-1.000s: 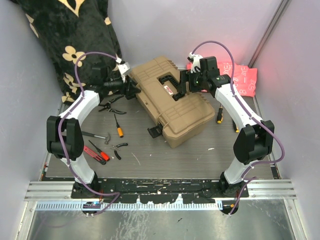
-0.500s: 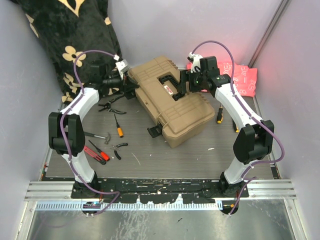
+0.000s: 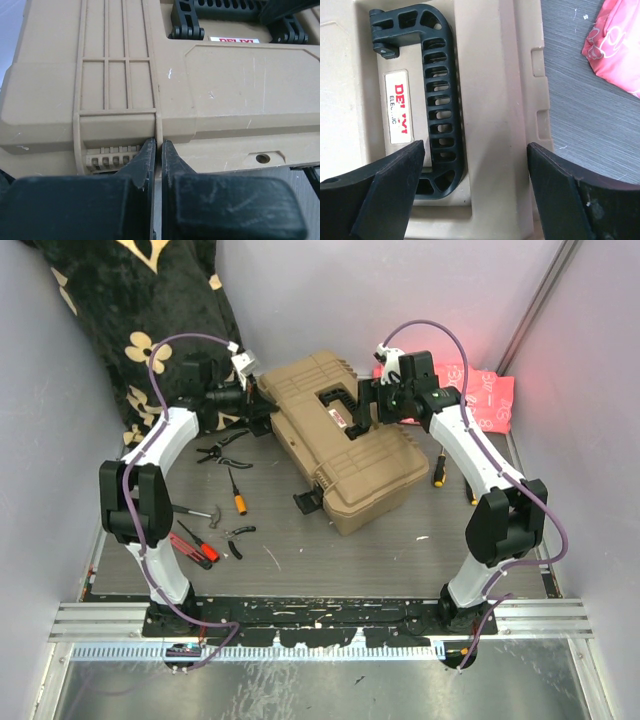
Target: Pack the tool kit
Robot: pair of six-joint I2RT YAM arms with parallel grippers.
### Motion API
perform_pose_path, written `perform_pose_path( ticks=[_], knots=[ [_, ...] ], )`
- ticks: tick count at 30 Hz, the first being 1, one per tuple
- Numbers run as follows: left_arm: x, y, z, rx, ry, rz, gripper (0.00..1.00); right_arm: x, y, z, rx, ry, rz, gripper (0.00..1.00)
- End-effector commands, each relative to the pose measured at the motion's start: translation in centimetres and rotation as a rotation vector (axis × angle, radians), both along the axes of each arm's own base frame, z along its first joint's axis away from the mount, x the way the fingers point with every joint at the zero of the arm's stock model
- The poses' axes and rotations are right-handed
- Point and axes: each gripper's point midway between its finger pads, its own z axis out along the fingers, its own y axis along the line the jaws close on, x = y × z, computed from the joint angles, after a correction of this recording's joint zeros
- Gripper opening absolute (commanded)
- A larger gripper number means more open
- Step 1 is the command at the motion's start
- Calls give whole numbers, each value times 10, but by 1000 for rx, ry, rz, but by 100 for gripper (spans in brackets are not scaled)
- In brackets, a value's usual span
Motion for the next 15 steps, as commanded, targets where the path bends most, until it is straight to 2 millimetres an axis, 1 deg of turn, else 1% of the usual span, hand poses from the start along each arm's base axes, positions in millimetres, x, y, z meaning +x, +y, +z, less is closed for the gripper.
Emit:
perform_pose_path(
  ticks=[1,4,7,10,12,15],
  knots=[
    [-6,-20,74,-90,-122,-104,0,-59,26,-29,30,249,117,90],
    [-9,-21,92,-113,-143,-116,0,-52,25,-6,40,155,119,95],
    [-14,-23,104,-131,-150,-128,0,-47,22,15,46,72,107,100],
    [-18,-23,111,-142,-153,-139,0,-43,18,43,63,-43,87,100],
    [-19,-24,117,-148,-156,-143,0,-44,14,62,69,-123,77,100],
    [-18,-25,126,-161,-152,-143,0,-51,8,85,69,-214,85,100]
  ],
)
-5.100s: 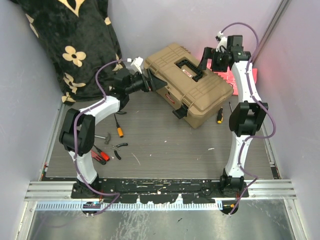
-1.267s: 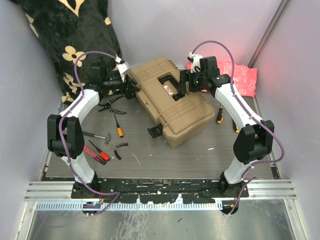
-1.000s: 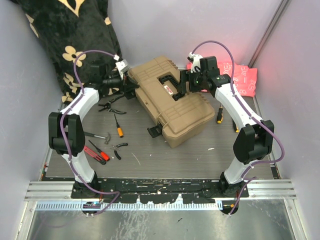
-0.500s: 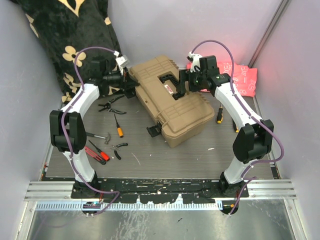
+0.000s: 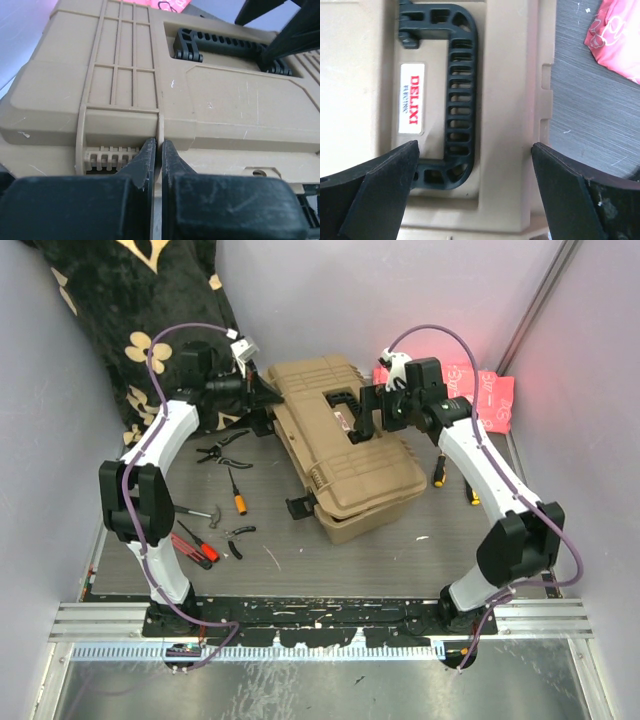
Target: Pack the tool kit
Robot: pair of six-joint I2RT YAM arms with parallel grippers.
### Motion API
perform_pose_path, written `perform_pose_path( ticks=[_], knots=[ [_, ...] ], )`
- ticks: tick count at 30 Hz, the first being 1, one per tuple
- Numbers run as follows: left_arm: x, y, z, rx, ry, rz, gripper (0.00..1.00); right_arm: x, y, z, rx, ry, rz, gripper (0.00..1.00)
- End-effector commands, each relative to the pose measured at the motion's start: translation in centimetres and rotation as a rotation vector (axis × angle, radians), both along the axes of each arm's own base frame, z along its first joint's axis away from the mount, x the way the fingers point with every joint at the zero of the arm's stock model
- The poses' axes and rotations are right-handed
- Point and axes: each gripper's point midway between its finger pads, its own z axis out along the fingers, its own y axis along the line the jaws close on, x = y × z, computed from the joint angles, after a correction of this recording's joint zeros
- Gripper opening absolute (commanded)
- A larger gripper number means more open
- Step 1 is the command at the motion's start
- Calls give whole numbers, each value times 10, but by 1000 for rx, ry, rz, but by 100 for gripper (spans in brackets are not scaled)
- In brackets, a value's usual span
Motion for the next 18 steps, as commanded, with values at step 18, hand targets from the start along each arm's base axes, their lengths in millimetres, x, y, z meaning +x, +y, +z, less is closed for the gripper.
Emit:
perform_pose_path(
  ticks=[18],
  knots=[
    [2,-38,137,-177,-161,-95,0,-81,1,121,23,-403,152,100]
  ],
)
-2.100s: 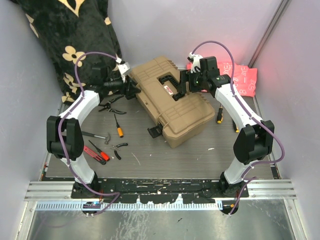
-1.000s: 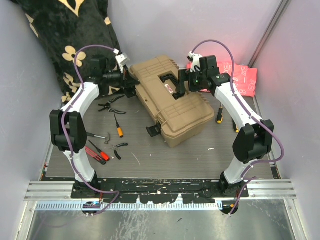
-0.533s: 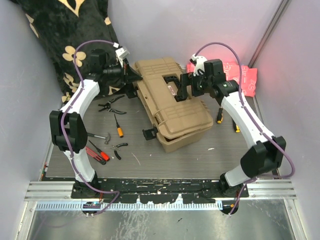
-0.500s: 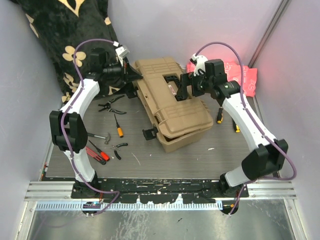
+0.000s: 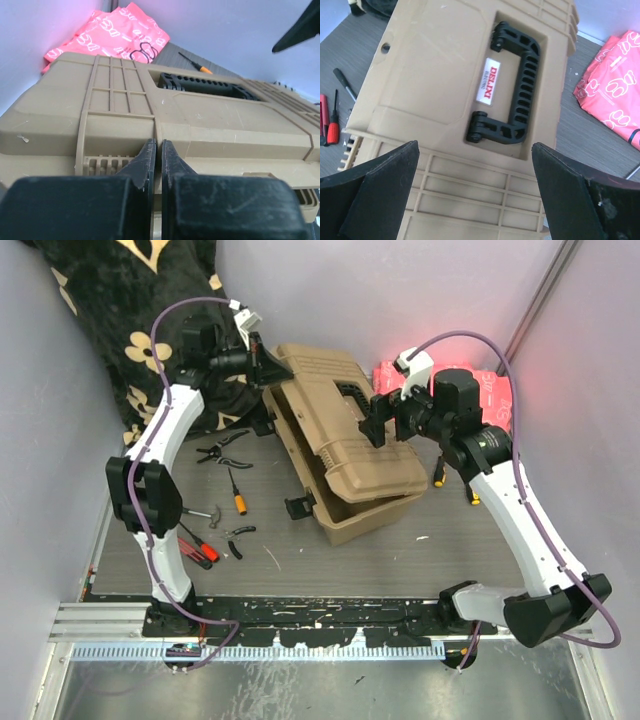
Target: Pack the tool kit
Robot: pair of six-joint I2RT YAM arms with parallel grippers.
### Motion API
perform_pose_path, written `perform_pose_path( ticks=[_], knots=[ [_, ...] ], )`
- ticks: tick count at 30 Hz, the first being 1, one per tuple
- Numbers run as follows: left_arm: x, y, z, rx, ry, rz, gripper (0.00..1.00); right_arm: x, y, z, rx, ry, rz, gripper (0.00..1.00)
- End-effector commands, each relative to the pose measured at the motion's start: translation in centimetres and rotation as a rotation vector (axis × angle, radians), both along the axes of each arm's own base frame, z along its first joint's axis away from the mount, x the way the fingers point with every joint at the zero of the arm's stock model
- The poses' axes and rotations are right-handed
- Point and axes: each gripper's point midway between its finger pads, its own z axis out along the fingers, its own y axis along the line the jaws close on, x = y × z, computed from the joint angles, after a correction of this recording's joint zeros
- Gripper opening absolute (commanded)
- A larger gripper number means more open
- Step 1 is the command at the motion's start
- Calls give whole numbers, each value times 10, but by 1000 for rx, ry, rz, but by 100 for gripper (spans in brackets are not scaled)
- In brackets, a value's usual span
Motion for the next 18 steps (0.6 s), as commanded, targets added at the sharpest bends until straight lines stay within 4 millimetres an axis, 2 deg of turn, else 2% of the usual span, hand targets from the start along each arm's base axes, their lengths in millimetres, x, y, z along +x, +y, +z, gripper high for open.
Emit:
perform_pose_path(
  ticks=[1,14,18],
  knots=[
    [-4,-13,75,-88,-177,-36,0,-13,5,23,-14,-96,28,100],
    [5,-33,103,-152,-160,-23,0,-49,26,41,-13,-149,119,100],
    [6,-39,107,-157,-160,-13,0,-60,32,57,19,-191,162,100]
  ],
)
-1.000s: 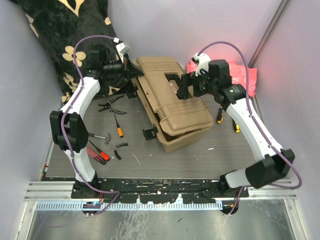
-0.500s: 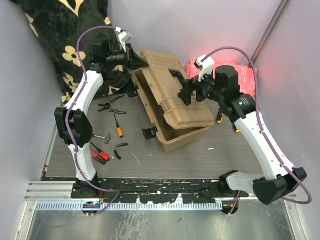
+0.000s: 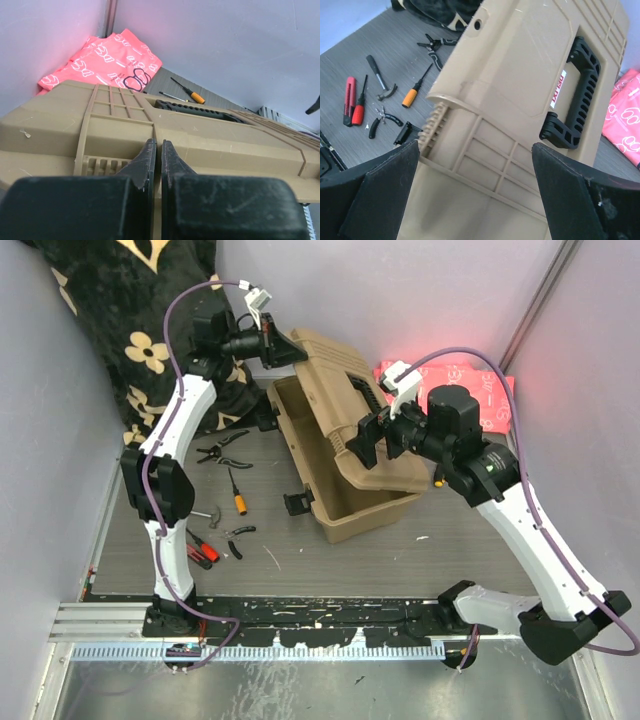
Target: Pack the tool kit
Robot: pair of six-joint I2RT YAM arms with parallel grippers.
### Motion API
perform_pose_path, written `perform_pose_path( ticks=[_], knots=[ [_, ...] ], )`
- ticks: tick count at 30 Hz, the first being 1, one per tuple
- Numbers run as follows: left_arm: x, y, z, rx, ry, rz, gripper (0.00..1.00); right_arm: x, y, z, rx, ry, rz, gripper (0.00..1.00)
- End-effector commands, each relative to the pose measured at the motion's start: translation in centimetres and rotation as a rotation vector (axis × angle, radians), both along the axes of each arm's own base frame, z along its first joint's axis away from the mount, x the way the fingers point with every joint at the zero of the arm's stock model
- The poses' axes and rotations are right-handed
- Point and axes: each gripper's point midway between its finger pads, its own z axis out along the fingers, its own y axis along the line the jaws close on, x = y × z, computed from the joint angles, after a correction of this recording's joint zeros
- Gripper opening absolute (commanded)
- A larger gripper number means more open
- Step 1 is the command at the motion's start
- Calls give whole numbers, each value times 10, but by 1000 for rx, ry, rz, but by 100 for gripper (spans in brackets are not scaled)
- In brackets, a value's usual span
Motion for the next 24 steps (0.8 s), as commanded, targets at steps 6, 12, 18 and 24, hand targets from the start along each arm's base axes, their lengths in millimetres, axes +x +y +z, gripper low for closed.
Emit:
perform_pose_path(
  ticks=[6,12,18,24],
  knots=[
    [-7,-15,74,-76,-193,34,0,-20,5,50,74,-124,60,99],
    [-3,-23,77,-76,-190,52,0,-30,9,48,53,-118,84,98],
    [1,-27,77,-73,-184,67,0,-36,14,43,8,-107,98,98],
    [0,-30,75,-70,-175,64,0,-36,15,25,-137,-118,36,97]
  ],
)
